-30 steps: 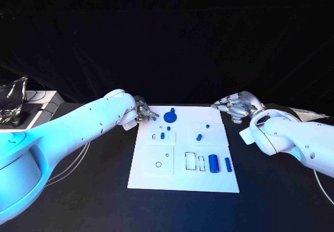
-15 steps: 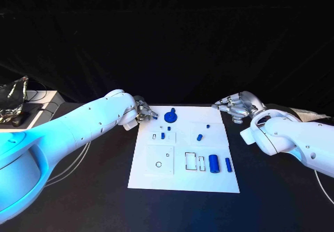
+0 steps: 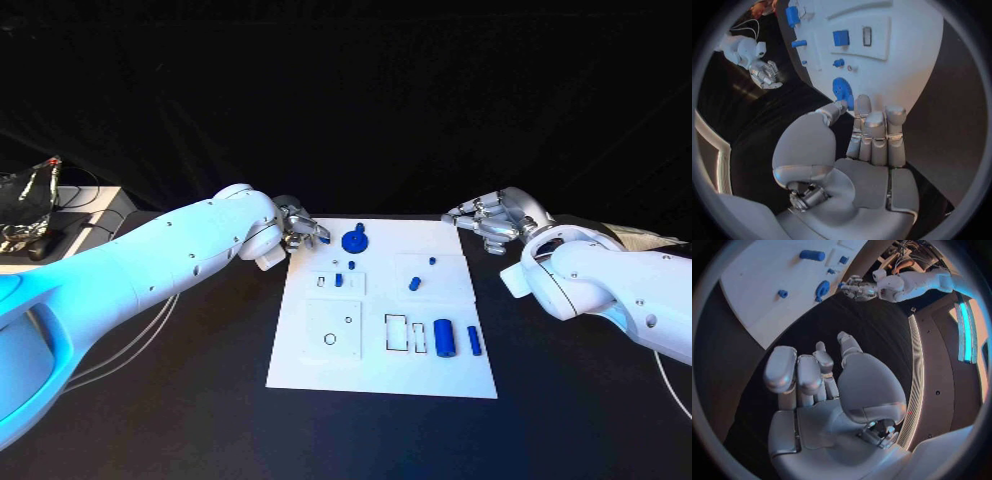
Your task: Assemble the parts on the task board
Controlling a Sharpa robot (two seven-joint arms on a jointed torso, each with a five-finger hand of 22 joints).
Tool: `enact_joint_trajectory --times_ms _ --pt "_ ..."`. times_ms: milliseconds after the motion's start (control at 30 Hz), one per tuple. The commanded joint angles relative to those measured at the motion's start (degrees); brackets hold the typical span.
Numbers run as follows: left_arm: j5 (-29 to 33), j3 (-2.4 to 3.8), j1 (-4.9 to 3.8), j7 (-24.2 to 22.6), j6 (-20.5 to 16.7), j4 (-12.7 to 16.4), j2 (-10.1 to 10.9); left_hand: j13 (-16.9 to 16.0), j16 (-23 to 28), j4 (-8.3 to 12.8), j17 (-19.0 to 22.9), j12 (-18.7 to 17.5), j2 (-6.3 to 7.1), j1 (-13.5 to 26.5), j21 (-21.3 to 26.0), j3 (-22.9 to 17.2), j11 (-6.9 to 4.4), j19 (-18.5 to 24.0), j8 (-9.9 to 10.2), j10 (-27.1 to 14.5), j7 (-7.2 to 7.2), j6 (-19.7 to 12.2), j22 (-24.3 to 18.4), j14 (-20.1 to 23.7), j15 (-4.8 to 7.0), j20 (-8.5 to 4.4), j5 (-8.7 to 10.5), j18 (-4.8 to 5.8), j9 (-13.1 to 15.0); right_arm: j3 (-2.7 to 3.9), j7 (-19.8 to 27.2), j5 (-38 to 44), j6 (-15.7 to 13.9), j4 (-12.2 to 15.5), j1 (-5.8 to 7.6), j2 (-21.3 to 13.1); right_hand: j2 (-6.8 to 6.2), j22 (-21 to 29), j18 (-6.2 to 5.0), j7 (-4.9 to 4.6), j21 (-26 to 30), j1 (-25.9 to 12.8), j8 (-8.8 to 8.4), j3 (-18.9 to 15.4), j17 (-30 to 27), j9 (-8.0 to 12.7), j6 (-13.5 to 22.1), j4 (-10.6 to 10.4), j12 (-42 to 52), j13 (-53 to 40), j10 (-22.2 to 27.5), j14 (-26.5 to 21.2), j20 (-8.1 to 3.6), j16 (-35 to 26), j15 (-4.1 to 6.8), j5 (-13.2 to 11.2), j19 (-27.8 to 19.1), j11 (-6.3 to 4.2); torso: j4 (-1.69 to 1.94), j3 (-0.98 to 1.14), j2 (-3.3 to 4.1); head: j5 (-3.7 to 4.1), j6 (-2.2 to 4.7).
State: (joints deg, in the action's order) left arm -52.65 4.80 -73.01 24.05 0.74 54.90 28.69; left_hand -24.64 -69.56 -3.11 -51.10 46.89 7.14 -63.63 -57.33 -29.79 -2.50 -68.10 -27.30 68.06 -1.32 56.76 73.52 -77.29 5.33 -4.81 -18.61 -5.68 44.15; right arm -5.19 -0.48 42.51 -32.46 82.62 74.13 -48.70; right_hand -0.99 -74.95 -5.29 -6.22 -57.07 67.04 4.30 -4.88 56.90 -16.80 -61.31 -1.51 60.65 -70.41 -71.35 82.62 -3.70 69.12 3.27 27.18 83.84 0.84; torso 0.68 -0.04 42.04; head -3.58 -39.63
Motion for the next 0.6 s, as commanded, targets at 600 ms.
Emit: enact_joint_trajectory --times_ms 600 --pt "-1.5 -2.08 1.69 5.8 -12.0 20.0 10.1 -0.3 0.8 10.5 -2.6 -3.2 1.36 2.1 -3.8 -9.0 -1.24 -4.0 1.4 4.6 0.71 3.5 1.9 -3.1 1.02 -1.43 -5.63 1.51 0.1 0.01 0.2 0.5 1.0 -0.6 0.0 -0.4 0.39 -7.7 -0.3 -0.15 -0.1 -0.2 -0.38 -0.3 0.1 0.1 0.0 0.0 0.0 -0.1 0.3 -0.1 -0.4 0.0 0.08 0.3 3.9 -0.13 1.0 0.24 -1.43 -0.28 -1.62"
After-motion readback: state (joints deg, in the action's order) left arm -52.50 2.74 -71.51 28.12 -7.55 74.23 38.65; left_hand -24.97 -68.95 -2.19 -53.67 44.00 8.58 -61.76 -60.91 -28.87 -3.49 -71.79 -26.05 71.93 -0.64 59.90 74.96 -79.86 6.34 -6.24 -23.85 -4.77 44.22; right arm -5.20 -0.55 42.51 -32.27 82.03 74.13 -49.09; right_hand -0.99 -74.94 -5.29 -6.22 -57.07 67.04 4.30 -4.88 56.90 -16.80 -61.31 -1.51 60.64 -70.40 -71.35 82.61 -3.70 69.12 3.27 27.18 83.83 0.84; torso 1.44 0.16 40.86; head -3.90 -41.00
